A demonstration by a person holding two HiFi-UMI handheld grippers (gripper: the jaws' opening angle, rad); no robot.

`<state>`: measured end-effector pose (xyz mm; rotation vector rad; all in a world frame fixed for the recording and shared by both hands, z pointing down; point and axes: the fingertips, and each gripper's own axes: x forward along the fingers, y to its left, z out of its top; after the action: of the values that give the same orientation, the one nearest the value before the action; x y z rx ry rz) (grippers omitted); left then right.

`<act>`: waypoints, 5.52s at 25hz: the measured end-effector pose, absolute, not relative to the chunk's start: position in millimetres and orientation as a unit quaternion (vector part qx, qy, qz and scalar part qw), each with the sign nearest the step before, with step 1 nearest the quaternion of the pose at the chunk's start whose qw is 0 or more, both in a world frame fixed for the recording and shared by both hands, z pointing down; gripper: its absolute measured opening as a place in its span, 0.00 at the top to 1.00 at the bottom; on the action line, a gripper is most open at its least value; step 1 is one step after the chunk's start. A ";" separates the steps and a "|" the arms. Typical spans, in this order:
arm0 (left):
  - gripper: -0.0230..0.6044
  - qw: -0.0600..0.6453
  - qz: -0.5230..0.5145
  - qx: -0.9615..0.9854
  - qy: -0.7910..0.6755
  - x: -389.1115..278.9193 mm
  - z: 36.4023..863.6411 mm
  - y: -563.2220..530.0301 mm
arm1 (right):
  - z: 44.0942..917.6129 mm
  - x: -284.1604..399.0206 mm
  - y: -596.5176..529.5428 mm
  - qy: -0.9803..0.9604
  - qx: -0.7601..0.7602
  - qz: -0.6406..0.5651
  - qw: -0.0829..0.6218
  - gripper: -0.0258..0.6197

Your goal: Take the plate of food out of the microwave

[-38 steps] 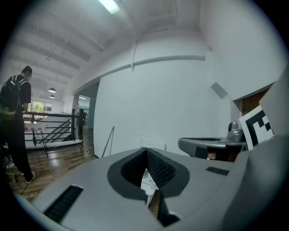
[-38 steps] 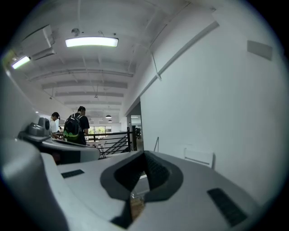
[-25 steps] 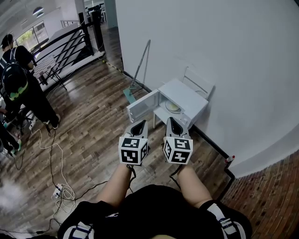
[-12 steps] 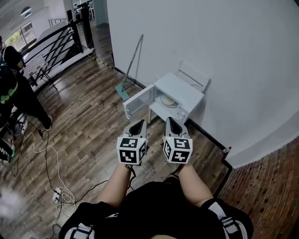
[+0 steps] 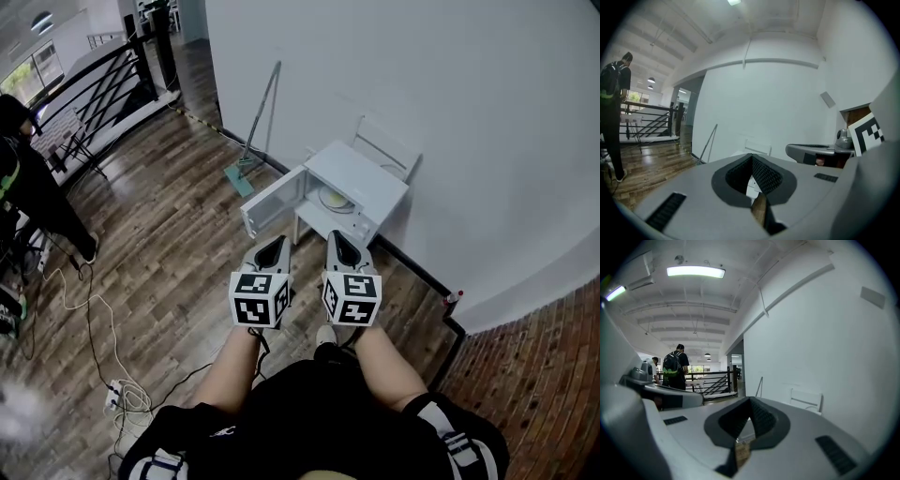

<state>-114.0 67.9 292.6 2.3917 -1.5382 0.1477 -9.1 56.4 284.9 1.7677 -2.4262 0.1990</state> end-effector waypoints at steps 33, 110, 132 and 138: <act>0.98 0.198 0.098 0.799 -0.560 13.6 366.5 -144.3 | 356.0 106.9 -176.4 -0.836 0.526 0.122 0.098 0.94; 0.50 0.655 0.033 0.597 -0.462 47.6 901.7 -413.5 | 699.8 124.6 -202.9 -0.705 0.548 0.278 0.353 0.94; 0.94 0.722 -0.153 0.584 -0.337 29.8 865.4 -373.3 | 682.4 102.5 -197.4 -0.722 0.534 0.251 0.360 0.94; 0.94 0.713 -0.185 0.576 -0.355 -16.6 827.7 -331.8 | 658.2 105.6 -200.9 -0.724 0.548 0.247 0.339 0.94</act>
<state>-16.6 -331.8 827.7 1.2777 -0.7863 -0.4096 105.6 -200.9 658.2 1.4268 -1.8862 0.6426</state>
